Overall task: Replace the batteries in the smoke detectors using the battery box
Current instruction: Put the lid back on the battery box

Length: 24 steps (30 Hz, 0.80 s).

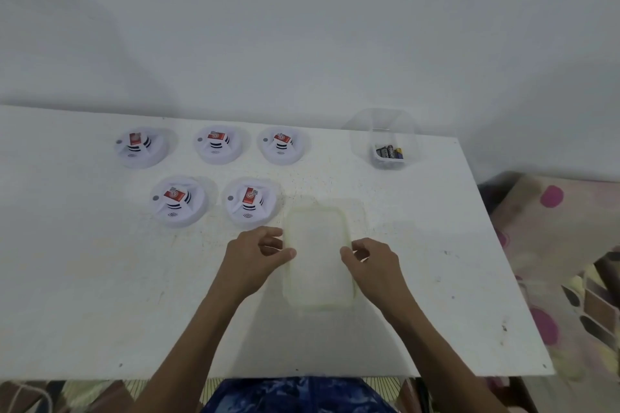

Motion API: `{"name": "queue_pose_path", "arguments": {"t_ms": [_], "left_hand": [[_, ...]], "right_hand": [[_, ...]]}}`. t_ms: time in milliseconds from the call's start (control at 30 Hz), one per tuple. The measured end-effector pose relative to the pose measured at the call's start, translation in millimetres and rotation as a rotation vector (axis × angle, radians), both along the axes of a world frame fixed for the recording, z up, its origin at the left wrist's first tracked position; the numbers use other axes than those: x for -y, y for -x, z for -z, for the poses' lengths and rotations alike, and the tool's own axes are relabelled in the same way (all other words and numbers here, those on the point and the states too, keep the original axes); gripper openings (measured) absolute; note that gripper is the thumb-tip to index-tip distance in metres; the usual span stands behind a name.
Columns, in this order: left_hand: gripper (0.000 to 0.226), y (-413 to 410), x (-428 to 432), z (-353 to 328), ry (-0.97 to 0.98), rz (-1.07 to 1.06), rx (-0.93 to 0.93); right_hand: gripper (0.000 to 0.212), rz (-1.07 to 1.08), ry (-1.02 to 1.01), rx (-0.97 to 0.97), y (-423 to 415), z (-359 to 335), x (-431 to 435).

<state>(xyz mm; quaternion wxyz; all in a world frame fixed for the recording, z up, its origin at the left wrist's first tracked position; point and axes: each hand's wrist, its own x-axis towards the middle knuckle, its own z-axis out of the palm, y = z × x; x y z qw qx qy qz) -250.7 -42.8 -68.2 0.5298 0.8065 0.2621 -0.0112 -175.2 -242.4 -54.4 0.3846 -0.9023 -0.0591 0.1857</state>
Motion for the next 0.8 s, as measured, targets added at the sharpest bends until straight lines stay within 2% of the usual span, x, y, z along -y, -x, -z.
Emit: {"name": "queue_pose_path", "arguments": {"t_ms": [167, 300, 367, 433, 467, 533, 667, 800], "left_hand": [[0.035, 1, -2, 2, 0.127, -0.008, -0.001], [0.042, 4, 2, 2, 0.074, 0.004, 0.033], [0.065, 7, 7, -1, 0.013, 0.08, 0.049], [0.099, 14, 12, -2, -0.019, 0.225, 0.042], [0.114, 18, 13, -2, -0.079, 0.319, 0.015], [0.127, 27, 15, -1, -0.246, 0.483, -0.043], [0.123, 33, 15, 7, -0.397, 0.522, -0.02], [0.119, 15, 14, 13, -0.488, 0.524, 0.022]], "right_hand": [[0.018, -0.018, -0.042, -0.049, -1, -2, -2], [0.022, -0.051, -0.016, -0.012, 1, -4, -1], [0.036, -0.058, -0.025, -0.006, 4, -5, 3], [0.046, -0.098, -0.036, 0.067, 8, -5, 9], [0.047, -0.156, -0.027, 0.133, 10, -4, 13], [0.053, -0.34, 0.036, 0.234, 13, -2, 23], [0.087, -0.605, 0.242, 0.323, 10, 0, 36], [0.092, -0.661, 0.326, 0.487, -7, 2, 39]]}}
